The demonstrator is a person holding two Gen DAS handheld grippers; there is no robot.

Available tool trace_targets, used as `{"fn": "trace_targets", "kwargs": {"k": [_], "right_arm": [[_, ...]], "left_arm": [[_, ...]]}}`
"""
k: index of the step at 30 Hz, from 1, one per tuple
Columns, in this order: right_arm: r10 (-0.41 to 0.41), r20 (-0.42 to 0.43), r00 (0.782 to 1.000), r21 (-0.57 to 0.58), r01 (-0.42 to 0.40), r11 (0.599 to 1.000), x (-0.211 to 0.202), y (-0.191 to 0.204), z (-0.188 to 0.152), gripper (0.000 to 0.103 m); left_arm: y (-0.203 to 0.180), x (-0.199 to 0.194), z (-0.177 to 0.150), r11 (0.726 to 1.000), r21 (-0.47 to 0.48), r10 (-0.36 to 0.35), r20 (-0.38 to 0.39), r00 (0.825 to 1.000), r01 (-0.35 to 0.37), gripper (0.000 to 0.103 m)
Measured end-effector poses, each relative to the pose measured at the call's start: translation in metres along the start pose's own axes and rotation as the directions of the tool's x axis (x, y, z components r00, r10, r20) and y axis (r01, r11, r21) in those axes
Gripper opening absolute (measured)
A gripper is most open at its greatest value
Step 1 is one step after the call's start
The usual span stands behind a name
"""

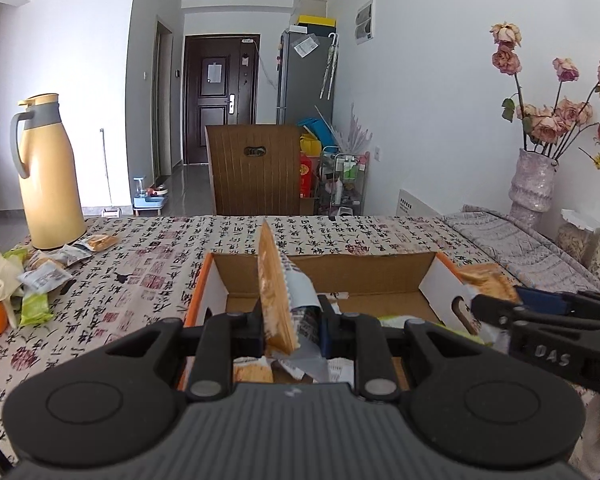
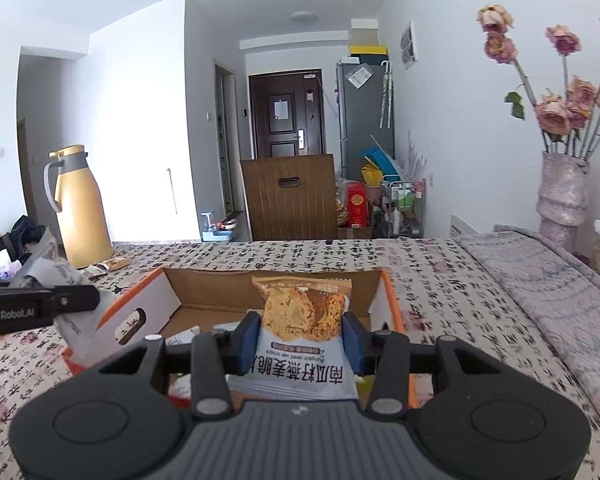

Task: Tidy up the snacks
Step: 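Carry both packets into the box and open both grippers to release them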

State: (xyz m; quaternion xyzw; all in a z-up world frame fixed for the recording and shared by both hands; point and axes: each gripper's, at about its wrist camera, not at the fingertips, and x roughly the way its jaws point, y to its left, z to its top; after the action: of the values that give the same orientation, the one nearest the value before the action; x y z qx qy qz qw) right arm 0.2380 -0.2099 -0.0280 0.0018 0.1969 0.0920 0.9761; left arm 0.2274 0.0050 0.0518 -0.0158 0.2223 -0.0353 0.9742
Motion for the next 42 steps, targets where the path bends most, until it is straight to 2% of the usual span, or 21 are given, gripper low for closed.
{"fn": "trace_targets", "kwargs": {"k": [9,13,17,21,22,24,26,27,29,32,35,42], "right_arm": [[0.017,-0.078,0.997,-0.003,-0.018,1.000,0.059,0.000,0.004,0.043],[0.025,-0.099,0.995,0.014,-0.024,1.000,0.068,-0.005,-0.003,0.043],[0.017,-0.140,0.990,0.024,-0.013,1.000,0.076,-0.009,-0.010,0.043],[0.015,-0.139,0.990,0.026,-0.011,1.000,0.075,-0.009,-0.010,0.043],[0.015,-0.139,0.990,0.030,-0.011,1.000,0.074,-0.009,-0.010,0.045],[0.010,-0.137,0.991,0.039,-0.005,0.999,0.073,-0.010,-0.011,0.046],[0.004,-0.129,0.992,0.056,0.003,0.998,0.071,-0.013,-0.009,0.055],[0.004,-0.129,0.992,0.056,0.003,0.998,0.071,-0.013,-0.009,0.058],[-0.004,-0.119,0.993,0.066,0.012,0.998,0.069,-0.016,-0.009,0.074],[-0.015,-0.097,0.995,0.075,0.022,0.997,0.064,-0.018,-0.009,0.082],[-0.024,-0.089,0.996,0.079,0.031,0.996,0.063,-0.020,-0.009,0.098],[-0.041,-0.083,0.996,0.082,0.048,0.995,0.063,-0.022,-0.008,0.103]], "left_arm": [[0.000,0.042,-0.003,0.999,-0.017,0.026,-0.033,0.999,-0.027,0.023],[0.002,0.058,-0.011,0.999,-0.015,0.045,-0.060,0.997,-0.046,0.023],[0.007,0.067,-0.016,0.999,-0.021,0.035,-0.090,0.995,-0.037,0.023],[0.009,0.067,-0.018,0.999,-0.032,0.025,-0.092,0.995,-0.028,0.024],[0.009,0.065,-0.018,0.999,-0.032,0.025,-0.087,0.996,-0.028,0.027],[0.008,0.063,-0.018,0.999,-0.031,0.029,-0.074,0.997,-0.031,0.039],[0.007,0.060,-0.017,0.999,-0.027,0.045,-0.058,0.997,-0.047,0.064],[0.006,0.059,-0.017,0.998,-0.027,0.052,-0.050,0.997,-0.053,0.070],[0.006,0.056,-0.017,0.997,-0.027,0.067,-0.035,0.997,-0.068,0.091],[0.004,0.051,-0.016,0.996,-0.026,0.088,-0.012,0.996,-0.088,0.103],[0.005,0.049,-0.015,0.995,-0.032,0.096,-0.009,0.995,-0.096,0.103],[0.005,0.047,-0.014,0.995,-0.034,0.094,-0.001,0.996,-0.094,0.103]]}}
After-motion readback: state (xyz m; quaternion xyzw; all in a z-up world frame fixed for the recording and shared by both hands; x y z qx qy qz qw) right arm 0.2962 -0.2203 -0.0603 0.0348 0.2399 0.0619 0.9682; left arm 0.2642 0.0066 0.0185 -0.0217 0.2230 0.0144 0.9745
